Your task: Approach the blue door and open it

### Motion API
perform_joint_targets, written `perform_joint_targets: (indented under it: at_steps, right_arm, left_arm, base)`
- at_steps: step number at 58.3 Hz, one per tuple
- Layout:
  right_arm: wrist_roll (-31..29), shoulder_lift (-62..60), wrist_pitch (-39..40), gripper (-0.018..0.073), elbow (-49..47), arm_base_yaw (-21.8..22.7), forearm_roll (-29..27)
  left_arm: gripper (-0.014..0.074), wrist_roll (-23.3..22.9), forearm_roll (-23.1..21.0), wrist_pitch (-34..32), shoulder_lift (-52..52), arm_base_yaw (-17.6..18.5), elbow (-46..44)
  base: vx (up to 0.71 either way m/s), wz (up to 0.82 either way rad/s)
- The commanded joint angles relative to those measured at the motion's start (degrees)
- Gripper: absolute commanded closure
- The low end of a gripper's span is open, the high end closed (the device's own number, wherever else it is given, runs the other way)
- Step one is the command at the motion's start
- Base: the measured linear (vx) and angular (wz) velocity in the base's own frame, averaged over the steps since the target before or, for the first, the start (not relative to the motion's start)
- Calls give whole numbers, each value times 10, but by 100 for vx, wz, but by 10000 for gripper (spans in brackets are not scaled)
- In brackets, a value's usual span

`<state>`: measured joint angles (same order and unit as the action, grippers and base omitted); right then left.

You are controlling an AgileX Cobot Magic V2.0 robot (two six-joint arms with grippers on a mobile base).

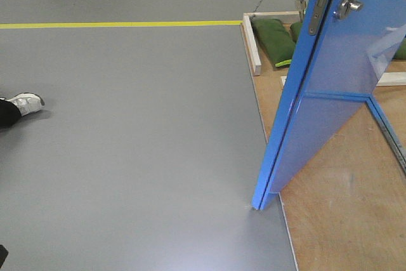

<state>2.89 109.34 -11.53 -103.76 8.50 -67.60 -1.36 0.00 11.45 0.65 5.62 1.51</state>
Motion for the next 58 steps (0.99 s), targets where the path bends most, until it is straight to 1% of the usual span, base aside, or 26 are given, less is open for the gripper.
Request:
perform_joint_targets:
  at_steps: [1, 58]
  right_arm:
    - [-8, -26, -20, 561, -18, -10, -5]
    - [-8, -26, -20, 561, -18, -10, -5]
  left_arm:
    - [524, -2, -3, -50, 8, 1, -14]
    - [524, -2, -3, -50, 8, 1, -14]
  base:
    - [0, 0]
    - [0, 0]
